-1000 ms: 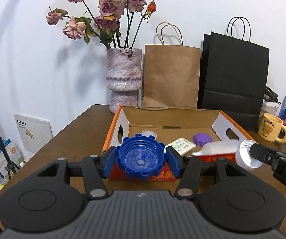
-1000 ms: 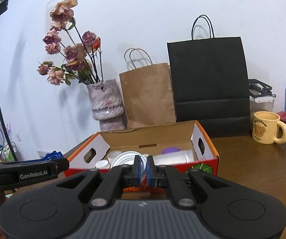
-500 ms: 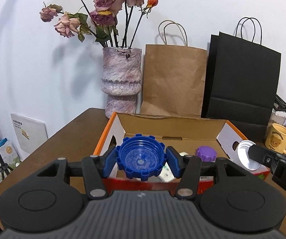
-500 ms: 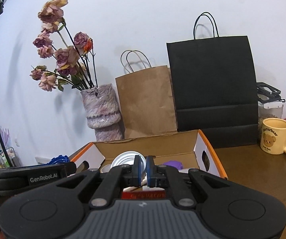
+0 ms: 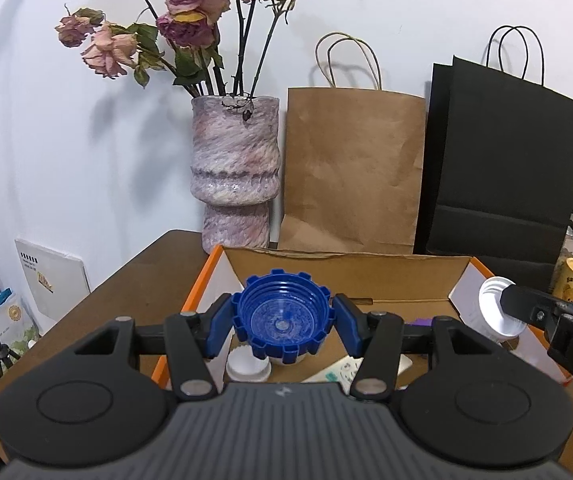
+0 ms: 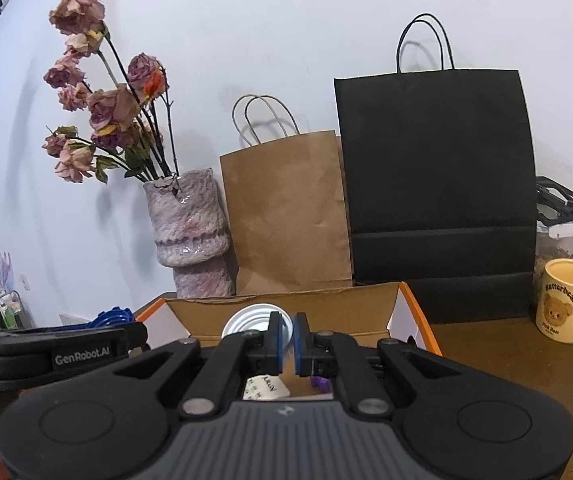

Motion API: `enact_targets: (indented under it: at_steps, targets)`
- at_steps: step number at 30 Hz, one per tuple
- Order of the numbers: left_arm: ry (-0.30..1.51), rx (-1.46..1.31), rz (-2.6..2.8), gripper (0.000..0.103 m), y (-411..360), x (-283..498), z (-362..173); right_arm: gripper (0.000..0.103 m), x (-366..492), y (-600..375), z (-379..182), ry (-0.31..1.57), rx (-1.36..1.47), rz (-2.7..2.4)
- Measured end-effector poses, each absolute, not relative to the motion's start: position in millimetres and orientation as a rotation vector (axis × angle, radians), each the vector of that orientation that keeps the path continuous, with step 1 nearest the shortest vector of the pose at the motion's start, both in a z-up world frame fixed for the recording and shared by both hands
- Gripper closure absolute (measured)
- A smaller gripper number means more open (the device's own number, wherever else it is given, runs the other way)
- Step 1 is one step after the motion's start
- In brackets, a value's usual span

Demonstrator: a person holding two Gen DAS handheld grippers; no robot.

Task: Organize rigid objects
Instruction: 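Carry the blue cap and white jar toward the red box with both tools, then lower the blue cap and white jar into the red box and open both tools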

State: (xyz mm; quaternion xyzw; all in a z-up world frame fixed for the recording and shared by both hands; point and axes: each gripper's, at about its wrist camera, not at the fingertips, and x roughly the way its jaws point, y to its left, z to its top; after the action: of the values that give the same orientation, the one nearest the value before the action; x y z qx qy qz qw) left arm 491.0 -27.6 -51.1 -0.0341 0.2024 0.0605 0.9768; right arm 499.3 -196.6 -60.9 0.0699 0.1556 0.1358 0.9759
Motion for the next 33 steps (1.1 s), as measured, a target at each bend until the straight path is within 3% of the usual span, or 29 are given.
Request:
enact_targets:
  at_steps: [25, 27, 28, 29, 30, 33]
  targets:
    - [0.417, -0.006, 0.134, 0.046, -27.6, 538.3, -64.7, 0.097, 554.6, -192.4, -76.8, 0.394, 0.064, 0.274]
    - [0.403, 0.005, 0.147, 0.03, -28.9, 536.1, -64.5, 0.092, 554.8, -192.8, -77.1, 0.404, 0.064, 0.271]
    - [0.394, 0.011, 0.156, 0.014, -29.6, 535.2, -64.2, 0.089, 554.5, -193.1, -77.2, 0.404, 0.063, 0.266]
    - [0.385, 0.018, 0.167, 0.007, -30.4, 534.2, -64.2, 0.08, 554.3, -193.4, -77.2, 0.405, 0.059, 0.26]
    - [0.377, 0.023, 0.173, 0.007, -30.9, 533.4, -64.1, 0.074, 553.9, -194.0, -77.0, 0.403, 0.06, 0.253]
    - [0.371, 0.016, 0.175, 0.0, -29.8, 532.9, -63.3, 0.044, 552.9, -197.0, -76.0, 0.387, 0.069, 0.232]
